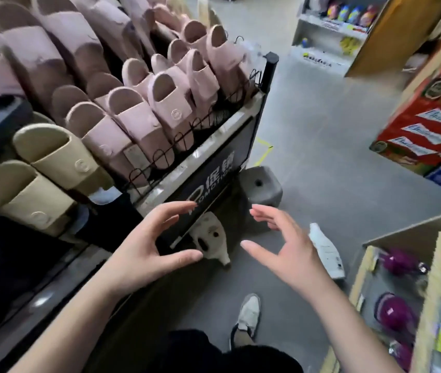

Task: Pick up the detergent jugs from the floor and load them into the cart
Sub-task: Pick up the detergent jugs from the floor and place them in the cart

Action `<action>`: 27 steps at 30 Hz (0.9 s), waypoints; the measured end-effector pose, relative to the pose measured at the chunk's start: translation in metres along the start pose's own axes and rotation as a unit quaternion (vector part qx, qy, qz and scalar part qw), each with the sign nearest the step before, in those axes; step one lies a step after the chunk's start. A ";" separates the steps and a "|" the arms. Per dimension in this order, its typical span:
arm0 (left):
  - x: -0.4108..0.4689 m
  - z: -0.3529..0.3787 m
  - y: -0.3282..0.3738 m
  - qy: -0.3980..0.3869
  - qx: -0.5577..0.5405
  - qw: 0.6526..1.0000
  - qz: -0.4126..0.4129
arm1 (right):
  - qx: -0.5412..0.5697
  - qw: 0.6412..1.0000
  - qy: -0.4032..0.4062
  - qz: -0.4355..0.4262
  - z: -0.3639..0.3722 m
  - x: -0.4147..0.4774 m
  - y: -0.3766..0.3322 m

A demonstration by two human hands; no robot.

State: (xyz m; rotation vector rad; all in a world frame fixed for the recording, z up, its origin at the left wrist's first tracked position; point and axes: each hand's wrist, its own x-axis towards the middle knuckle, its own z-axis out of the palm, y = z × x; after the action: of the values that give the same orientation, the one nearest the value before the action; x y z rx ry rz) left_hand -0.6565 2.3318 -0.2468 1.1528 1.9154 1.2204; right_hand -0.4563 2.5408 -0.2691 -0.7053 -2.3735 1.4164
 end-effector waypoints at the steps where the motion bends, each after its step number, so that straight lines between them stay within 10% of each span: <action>1: 0.008 0.006 -0.003 0.007 -0.004 1.000 -0.017 | 0.002 1.000 -0.014 0.006 -0.001 0.013 0.011; 17: 0.127 0.145 -0.270 0.086 -0.101 0.960 -0.247 | 0.060 0.988 -0.060 0.133 0.094 0.121 0.272; 27: 0.158 0.244 -0.532 0.221 -0.125 0.861 -0.441 | -0.019 0.979 -0.130 0.158 0.223 0.210 0.473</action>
State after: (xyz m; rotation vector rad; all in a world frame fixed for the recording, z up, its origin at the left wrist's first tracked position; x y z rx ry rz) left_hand -0.7168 2.4618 -0.8363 -0.2131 2.1181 1.1691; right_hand -0.6155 2.6777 -0.7917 -1.0004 -2.5790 1.6851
